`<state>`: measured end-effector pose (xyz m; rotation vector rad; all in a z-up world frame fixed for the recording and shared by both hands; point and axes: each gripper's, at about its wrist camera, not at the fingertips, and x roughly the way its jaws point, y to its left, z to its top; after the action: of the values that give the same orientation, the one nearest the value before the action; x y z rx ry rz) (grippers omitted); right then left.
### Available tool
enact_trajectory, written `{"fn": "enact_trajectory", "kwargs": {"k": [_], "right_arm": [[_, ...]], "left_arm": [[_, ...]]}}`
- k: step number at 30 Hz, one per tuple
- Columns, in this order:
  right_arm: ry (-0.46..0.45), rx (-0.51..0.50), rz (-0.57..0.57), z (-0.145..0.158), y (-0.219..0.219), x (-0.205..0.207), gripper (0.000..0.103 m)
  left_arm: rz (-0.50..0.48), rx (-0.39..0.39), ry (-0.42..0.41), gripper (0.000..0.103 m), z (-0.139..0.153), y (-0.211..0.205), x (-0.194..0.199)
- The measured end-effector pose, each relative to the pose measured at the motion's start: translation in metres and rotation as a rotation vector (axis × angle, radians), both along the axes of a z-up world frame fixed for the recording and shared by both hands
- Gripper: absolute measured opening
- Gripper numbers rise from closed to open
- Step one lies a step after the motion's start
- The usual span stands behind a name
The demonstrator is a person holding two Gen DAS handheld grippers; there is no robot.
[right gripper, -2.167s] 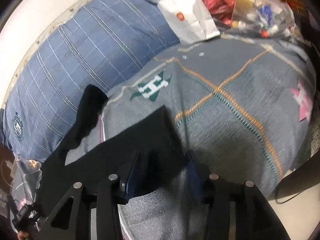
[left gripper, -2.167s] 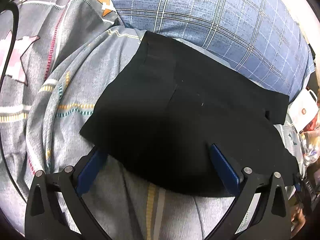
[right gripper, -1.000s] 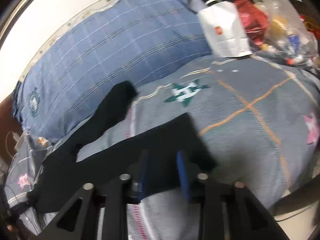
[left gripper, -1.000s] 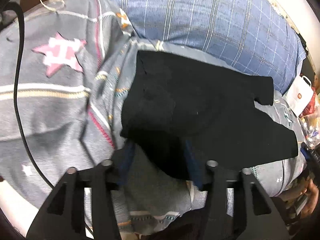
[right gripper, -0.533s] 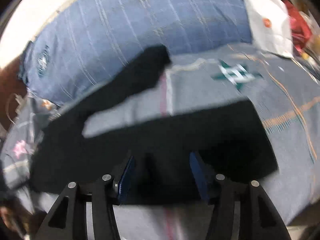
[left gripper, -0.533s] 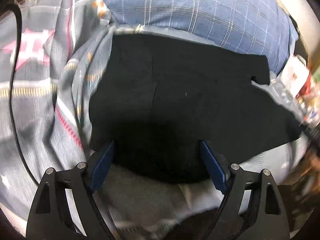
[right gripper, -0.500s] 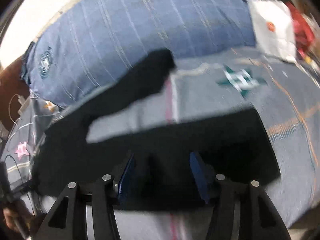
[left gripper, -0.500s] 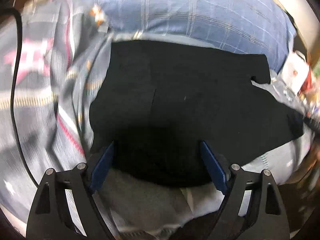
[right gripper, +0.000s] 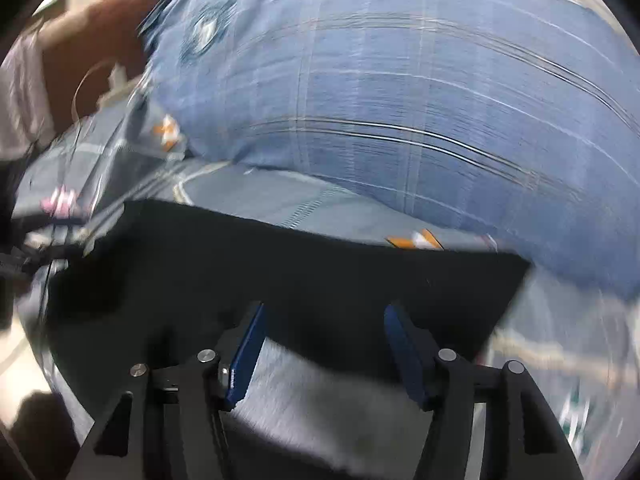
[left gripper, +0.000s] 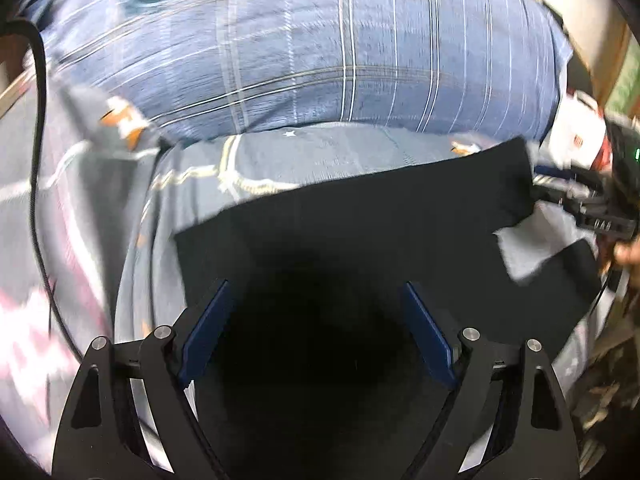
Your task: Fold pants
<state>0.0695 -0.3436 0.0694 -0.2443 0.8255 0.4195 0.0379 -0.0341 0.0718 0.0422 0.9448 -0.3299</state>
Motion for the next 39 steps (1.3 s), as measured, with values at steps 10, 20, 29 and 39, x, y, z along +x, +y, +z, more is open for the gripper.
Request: {"fn": "enact_trajectory", "kwargs": {"k": [10, 20, 29, 39], "right_arm": [[0.142, -0.210, 0.197, -0.042, 0.022, 0.107, 0.060], [0.307, -0.151, 0.255, -0.060, 0.019, 0.149, 0.063], [0.268, -0.166, 0.249, -0.052, 0.039, 0.115, 0.015], [0.023, -0.084, 0.222, 0.026, 0.019, -0.008, 0.005]], "left_arm": [[-0.157, 0.074, 0.121, 0.086, -0.039, -0.024, 0.104], [-0.287, 0.105, 0.208, 0.099, -0.060, -0.042, 0.131], [-0.363, 0.105, 0.156, 0.017, -0.045, -0.062, 0.107], [-0.361, 0.023, 0.005, 0.010, 0.017, -0.035, 0.006]]}}
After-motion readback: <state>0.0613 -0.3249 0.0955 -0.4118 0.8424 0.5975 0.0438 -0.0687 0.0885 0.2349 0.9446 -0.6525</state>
